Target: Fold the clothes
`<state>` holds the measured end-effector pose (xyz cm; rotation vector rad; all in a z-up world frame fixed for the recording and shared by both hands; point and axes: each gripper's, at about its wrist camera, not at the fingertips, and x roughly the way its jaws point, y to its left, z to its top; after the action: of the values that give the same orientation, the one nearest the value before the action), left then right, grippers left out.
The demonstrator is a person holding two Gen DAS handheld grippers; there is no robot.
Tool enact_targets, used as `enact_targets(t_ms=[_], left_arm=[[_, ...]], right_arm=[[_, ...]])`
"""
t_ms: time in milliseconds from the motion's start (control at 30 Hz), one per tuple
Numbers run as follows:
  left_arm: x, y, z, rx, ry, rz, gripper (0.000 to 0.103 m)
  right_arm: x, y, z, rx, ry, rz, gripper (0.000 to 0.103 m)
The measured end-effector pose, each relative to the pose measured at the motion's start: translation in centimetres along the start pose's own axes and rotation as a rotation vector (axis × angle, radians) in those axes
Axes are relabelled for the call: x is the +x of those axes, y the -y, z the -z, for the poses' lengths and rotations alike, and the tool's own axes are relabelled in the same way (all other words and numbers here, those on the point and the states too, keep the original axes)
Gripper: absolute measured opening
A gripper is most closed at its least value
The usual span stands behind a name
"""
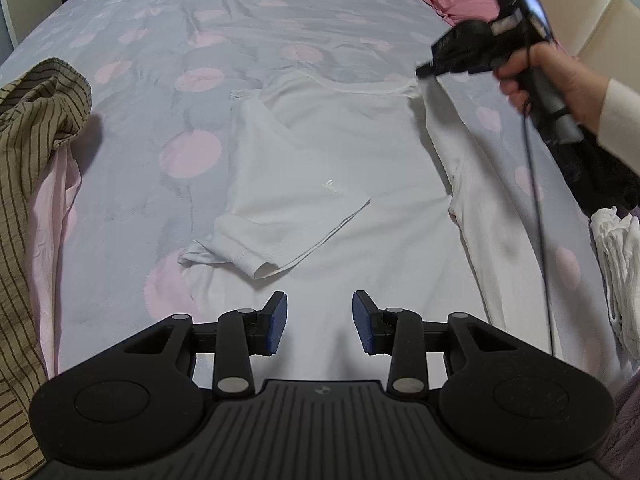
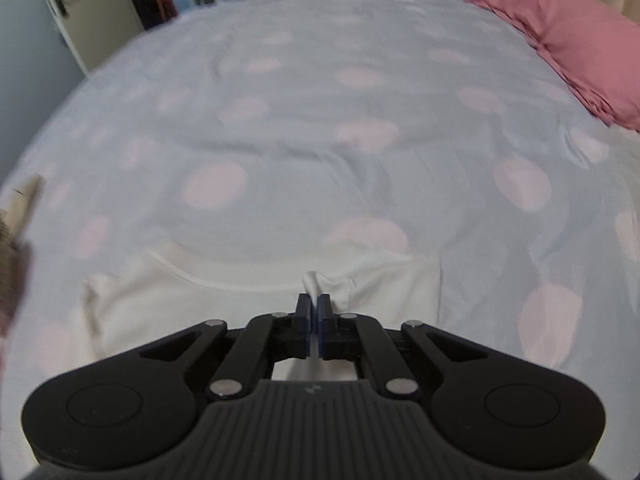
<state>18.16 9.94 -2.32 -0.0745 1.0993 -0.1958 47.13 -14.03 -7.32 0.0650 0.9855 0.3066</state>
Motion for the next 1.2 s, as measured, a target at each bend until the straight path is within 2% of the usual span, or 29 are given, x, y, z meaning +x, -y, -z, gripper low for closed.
enact_targets(t_ms=[67, 167, 367, 467, 533, 600, 667, 800, 833, 867, 900, 1033, 1200], left_arm=[[-0.1, 0.1, 0.0, -0.004, 0.003, 0.004, 0.034], [-0.2, 0.1, 0.0, -0.005, 0.004, 0.006, 0.034], [-0.3, -0.2, 0.1, -0.01, 0.005, -0.003, 0.034], [-0.2, -0.4, 0.0, -0.015, 0.002, 0.001, 0.034], [-0.1, -0.4, -0.1, -0.015, -0.003, 0.004, 0.034], [0.0, -0.4, -0.1, -0.013, -0.007, 0.007, 0.034], [0.0, -0.4, 0.0, -0.011, -0.009, 0.009, 0.034], [0.0, -0.4, 0.1, -0.015, -0.017, 0.009, 0.034], [0.1, -0.3, 0.2, -0.015, -0.019, 0.009, 0.034], [0.1, -0.3, 0.2, -0.015, -0.022, 0.008, 0.034], [0.2, -0.2, 0.2, -0.013, -0.026, 0.009, 0.034], [0.8, 0.1, 0.3, -0.004, -0.041, 0.01, 0.035], [1.5, 0.1, 0.3, -0.002, -0.06, 0.008, 0.035]], right_arm=[[-0.8, -0.5, -0.7, 0.006, 0.008, -0.046, 0.004], [0.1, -1.6, -0.7, -0.003, -0.01, -0.056, 0.004], [5.3, -1.7, 0.4, -0.005, -0.09, 0.004, 0.004], [6.5, -1.5, 0.8, -0.006, -0.114, 0.004, 0.011], [6.2, -1.5, 0.7, -0.009, -0.106, -0.017, 0.03], [4.5, -1.4, 0.0, -0.03, -0.064, -0.038, 0.039], [2.6, -0.9, -0.7, -0.05, -0.019, -0.047, 0.04], [-0.1, 1.6, -1.7, -0.036, 0.038, 0.01, 0.035], [-0.2, 2.2, -1.7, -0.037, 0.038, 0.034, 0.03], [0.1, 2.7, -1.4, -0.043, 0.025, 0.056, 0.017], [0.5, 3.1, -1.1, -0.048, 0.011, 0.074, 0.012], [3.3, 4.3, 0.3, -0.04, -0.035, 0.112, 0.008], [6.4, 4.7, -0.2, -0.015, -0.032, 0.141, 0.005]])
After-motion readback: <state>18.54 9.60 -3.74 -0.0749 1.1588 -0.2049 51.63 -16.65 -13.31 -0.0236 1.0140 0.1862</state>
